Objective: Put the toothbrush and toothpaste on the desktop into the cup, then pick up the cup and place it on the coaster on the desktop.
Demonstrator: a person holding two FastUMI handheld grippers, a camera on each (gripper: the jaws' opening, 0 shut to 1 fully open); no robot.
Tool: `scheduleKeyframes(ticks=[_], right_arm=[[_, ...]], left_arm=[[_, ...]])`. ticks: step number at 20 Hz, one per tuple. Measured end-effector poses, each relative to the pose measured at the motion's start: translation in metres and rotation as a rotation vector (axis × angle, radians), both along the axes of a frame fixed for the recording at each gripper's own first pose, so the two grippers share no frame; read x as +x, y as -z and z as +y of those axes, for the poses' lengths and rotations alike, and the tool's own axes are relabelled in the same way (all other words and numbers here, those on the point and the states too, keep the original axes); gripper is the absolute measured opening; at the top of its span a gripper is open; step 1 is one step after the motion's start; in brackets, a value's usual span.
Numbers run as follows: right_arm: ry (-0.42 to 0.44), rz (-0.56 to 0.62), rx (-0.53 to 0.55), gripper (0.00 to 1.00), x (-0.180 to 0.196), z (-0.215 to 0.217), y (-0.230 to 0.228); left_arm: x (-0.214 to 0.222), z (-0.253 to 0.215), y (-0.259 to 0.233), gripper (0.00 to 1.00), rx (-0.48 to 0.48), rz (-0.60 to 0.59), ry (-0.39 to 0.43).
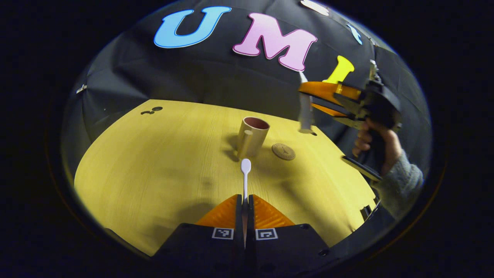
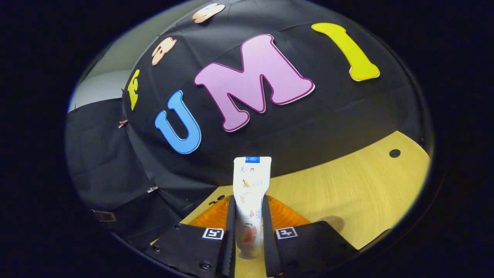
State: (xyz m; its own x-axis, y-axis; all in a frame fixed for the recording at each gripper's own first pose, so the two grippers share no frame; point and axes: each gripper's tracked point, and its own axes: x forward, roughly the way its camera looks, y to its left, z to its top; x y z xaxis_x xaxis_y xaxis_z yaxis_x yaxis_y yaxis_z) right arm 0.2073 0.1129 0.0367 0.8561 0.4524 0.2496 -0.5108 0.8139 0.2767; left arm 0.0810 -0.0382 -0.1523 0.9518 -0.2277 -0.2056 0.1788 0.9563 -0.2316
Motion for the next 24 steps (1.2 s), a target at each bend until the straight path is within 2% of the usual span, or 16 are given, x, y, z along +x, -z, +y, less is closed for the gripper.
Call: scheduleKeyframes(ticks=[5, 10, 16, 20, 23, 24], right_arm=[[0.030, -0.130, -0.044, 0.33, 0.056, 0.029, -0.013], [0.073, -0.089, -0.100, 0.33, 0.096, 0.041, 0.020], [0.098, -0.053, -0.207, 0.35, 0.108, 0.049, 0.055], [0.077, -0.027, -0.288, 0.42, 0.106, 0.062, 0.079], [0.098, -0.029, -0.352, 0.47, 0.103, 0.064, 0.087], [0.118, -0.037, -0.370, 0.55, 0.104, 0.061, 0.087]], left_arm=[[-0.010, -0.006, 0.004, 0.06, -0.057, -0.043, 0.024], [-0.015, 0.006, 0.010, 0.06, -0.067, -0.049, 0.001], [-0.014, 0.013, 0.007, 0.06, -0.060, -0.065, 0.015], [-0.009, 0.011, 0.006, 0.06, -0.070, -0.070, 0.025], [-0.008, 0.011, 0.005, 0.06, -0.076, -0.074, 0.029], [-0.008, 0.011, 0.004, 0.06, -0.075, -0.073, 0.030]])
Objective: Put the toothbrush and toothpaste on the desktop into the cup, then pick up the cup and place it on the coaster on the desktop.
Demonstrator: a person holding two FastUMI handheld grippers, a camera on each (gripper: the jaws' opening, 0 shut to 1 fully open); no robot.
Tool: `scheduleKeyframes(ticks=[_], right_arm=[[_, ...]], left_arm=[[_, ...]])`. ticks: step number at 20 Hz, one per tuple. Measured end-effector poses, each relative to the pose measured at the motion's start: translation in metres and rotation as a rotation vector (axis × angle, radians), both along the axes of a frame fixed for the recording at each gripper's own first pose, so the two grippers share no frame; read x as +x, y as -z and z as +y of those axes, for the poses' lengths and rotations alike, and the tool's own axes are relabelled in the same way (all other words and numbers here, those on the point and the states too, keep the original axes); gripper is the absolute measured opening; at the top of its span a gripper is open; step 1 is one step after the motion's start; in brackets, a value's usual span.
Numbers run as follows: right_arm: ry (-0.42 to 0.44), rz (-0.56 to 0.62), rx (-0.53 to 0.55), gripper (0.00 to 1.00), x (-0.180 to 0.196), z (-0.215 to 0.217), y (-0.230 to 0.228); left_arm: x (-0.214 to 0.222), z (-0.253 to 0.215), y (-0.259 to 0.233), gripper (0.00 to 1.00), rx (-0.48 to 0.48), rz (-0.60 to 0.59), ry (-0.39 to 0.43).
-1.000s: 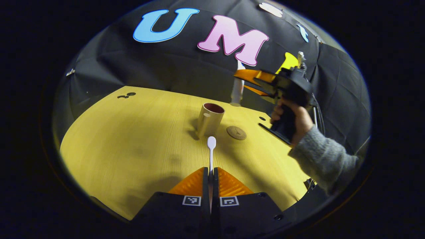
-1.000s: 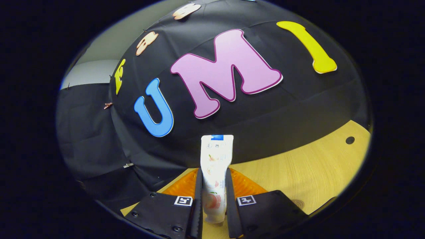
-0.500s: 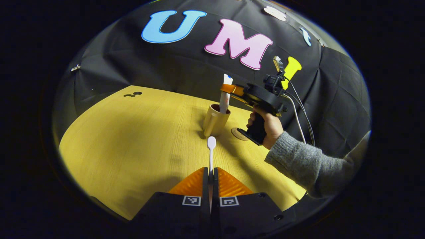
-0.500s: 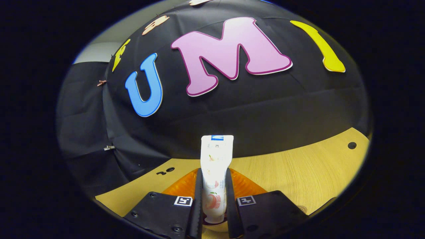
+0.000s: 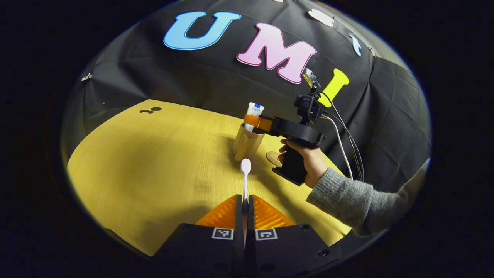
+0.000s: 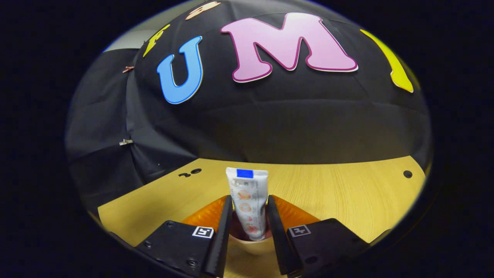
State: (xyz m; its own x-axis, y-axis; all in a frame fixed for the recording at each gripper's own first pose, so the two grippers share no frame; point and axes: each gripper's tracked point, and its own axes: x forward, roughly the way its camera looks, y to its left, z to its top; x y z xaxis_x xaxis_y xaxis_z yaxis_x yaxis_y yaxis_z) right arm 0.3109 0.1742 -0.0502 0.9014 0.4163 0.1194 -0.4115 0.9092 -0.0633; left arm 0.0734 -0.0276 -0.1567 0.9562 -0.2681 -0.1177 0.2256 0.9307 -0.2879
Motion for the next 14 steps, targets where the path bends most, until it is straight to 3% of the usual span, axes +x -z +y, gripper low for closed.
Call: scheduleKeyframes(ticks=[4, 9, 14], right_arm=[[0.020, -0.031, 0.037, 0.60, -0.007, -0.010, -0.021], [0.041, -0.032, 0.154, 0.65, -0.030, -0.042, -0.045], [0.064, 0.064, 0.212, 0.65, -0.066, -0.086, -0.014]], left_arm=[[0.007, -0.003, -0.009, 0.06, -0.010, -0.012, 0.010], [0.038, -0.011, -0.061, 0.06, -0.036, -0.119, 0.023], [0.091, -0.031, -0.131, 0.06, -0.077, -0.301, 0.058]])
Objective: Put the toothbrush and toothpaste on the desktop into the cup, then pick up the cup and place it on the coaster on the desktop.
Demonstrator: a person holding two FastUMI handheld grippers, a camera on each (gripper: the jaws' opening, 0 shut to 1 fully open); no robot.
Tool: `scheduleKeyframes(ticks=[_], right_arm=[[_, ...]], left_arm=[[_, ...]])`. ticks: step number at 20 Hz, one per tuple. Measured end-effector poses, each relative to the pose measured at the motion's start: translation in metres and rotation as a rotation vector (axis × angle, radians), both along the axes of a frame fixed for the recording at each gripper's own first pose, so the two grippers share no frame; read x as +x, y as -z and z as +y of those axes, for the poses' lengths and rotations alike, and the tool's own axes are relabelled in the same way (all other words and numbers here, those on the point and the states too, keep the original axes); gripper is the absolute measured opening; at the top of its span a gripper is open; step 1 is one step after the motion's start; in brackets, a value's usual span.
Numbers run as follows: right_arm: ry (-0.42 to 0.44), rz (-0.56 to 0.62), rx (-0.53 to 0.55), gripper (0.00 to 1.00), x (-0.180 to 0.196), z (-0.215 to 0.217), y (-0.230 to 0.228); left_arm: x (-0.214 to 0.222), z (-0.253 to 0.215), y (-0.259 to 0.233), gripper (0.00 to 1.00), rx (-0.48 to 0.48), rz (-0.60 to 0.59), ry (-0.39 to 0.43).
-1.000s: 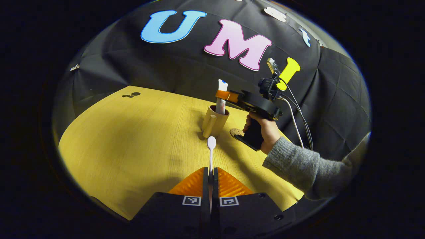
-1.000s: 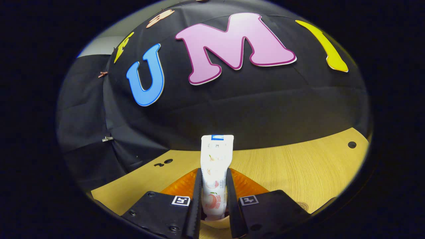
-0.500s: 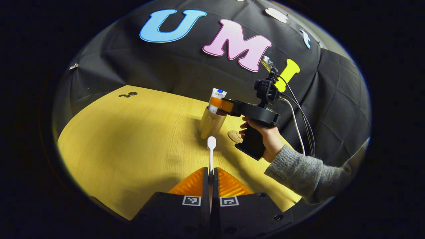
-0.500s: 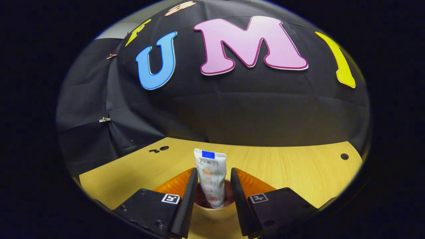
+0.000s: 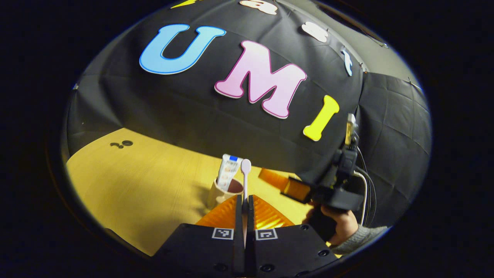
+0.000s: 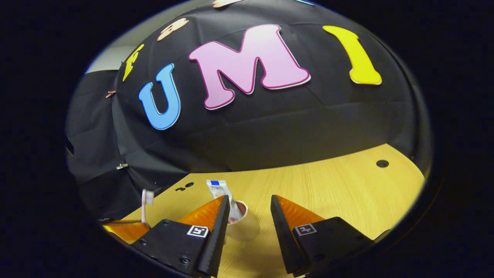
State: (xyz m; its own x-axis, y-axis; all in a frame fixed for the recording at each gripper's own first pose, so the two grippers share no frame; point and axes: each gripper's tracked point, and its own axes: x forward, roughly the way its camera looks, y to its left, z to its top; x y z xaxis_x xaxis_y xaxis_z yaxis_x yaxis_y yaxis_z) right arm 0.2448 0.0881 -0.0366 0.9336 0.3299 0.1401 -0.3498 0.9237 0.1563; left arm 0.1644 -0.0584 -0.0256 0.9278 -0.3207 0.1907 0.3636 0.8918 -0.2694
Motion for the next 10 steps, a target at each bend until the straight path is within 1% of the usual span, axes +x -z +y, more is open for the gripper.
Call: scheduleKeyframes(ticks=[4, 7, 10], right_arm=[[0.048, 0.083, -0.020, 0.65, -0.010, -0.022, 0.041], [0.036, 0.154, -0.001, 0.65, -0.022, -0.027, 0.069], [0.036, 0.208, 0.001, 0.65, -0.032, -0.033, 0.092]], left_arm=[[0.026, -0.004, -0.033, 0.06, -0.038, -0.088, -0.007], [0.043, -0.009, -0.054, 0.06, -0.029, -0.148, -0.015], [0.056, -0.013, -0.082, 0.06, -0.036, -0.240, -0.024]])
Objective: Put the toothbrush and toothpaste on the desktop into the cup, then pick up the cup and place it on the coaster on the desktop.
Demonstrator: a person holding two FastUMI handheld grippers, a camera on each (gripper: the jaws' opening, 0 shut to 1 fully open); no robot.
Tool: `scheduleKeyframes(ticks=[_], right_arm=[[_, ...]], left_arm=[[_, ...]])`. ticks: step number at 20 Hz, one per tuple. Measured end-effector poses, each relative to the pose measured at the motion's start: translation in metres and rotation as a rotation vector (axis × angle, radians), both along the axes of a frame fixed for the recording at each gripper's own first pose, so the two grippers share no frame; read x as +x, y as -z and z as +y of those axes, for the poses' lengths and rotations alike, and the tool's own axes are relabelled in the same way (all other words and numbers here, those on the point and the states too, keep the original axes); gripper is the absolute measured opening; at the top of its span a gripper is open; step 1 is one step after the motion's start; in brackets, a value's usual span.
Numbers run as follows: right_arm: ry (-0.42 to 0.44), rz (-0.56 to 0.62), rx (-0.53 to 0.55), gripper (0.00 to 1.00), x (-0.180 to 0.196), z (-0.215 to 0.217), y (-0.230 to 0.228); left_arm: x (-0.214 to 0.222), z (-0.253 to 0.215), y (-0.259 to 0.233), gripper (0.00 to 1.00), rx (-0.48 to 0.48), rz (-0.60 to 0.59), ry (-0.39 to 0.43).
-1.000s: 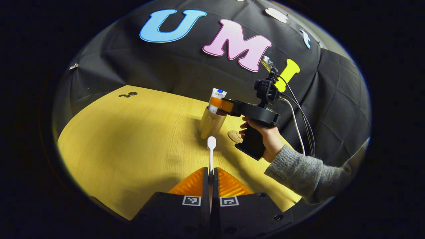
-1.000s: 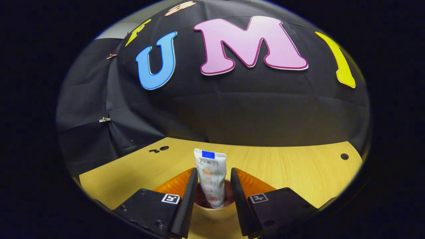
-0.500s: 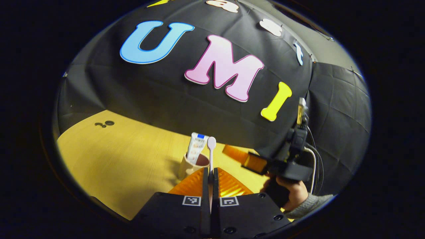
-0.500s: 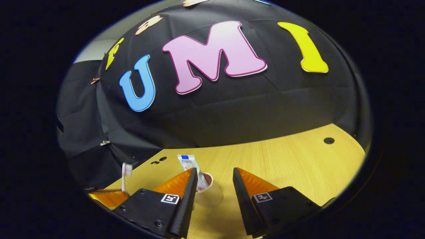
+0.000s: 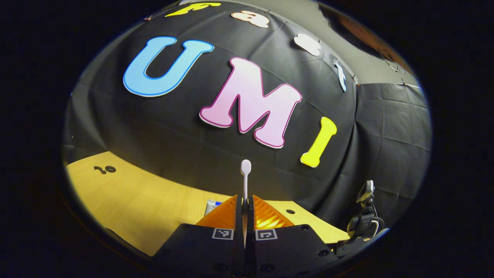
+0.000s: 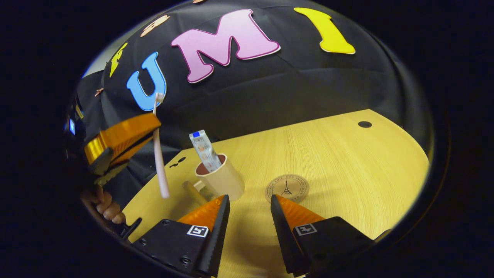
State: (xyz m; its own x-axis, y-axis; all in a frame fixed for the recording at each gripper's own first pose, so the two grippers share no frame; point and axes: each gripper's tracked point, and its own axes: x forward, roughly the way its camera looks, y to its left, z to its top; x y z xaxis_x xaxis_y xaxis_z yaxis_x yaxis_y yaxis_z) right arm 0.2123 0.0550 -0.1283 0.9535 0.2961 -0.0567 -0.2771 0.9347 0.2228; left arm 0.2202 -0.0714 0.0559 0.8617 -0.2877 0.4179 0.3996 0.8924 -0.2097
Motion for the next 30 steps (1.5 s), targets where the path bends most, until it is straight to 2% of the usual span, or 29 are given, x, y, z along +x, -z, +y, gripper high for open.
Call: scheduleKeyframes(ticks=[7, 16, 17, 19, 24, 25, 28, 29, 30], right_arm=[[0.015, 0.006, -0.020, 0.65, -0.008, -0.024, 0.005], [0.031, 0.014, -0.025, 0.65, -0.007, -0.034, 0.007], [0.031, 0.018, -0.026, 0.65, -0.006, -0.034, 0.009], [0.028, 0.022, -0.018, 0.65, -0.005, -0.032, 0.009], [0.027, 0.029, 0.014, 0.65, 0.000, -0.032, 0.008], [0.027, 0.034, 0.020, 0.65, 0.001, -0.032, 0.009], [0.026, 0.039, 0.023, 0.65, 0.000, -0.031, 0.009], [0.024, 0.040, 0.024, 0.65, 0.001, -0.029, 0.010], [0.023, 0.042, 0.026, 0.65, 0.000, -0.029, 0.010]], left_arm=[[0.044, 0.000, -0.024, 0.06, 0.025, -0.108, -0.034], [0.083, 0.010, 0.010, 0.06, 0.051, -0.101, -0.117], [0.085, 0.009, 0.014, 0.02, 0.053, -0.102, -0.119], [0.087, 0.006, 0.023, 0.10, 0.071, -0.090, -0.117], [0.080, -0.001, 0.028, 0.15, 0.120, -0.097, -0.121], [0.078, -0.002, 0.028, 0.21, 0.135, -0.096, -0.125], [0.071, -0.004, 0.026, 0.27, 0.161, -0.097, -0.118], [0.069, -0.005, 0.024, 0.22, 0.169, -0.097, -0.119], [0.068, -0.004, 0.024, 0.31, 0.178, -0.096, -0.124]])
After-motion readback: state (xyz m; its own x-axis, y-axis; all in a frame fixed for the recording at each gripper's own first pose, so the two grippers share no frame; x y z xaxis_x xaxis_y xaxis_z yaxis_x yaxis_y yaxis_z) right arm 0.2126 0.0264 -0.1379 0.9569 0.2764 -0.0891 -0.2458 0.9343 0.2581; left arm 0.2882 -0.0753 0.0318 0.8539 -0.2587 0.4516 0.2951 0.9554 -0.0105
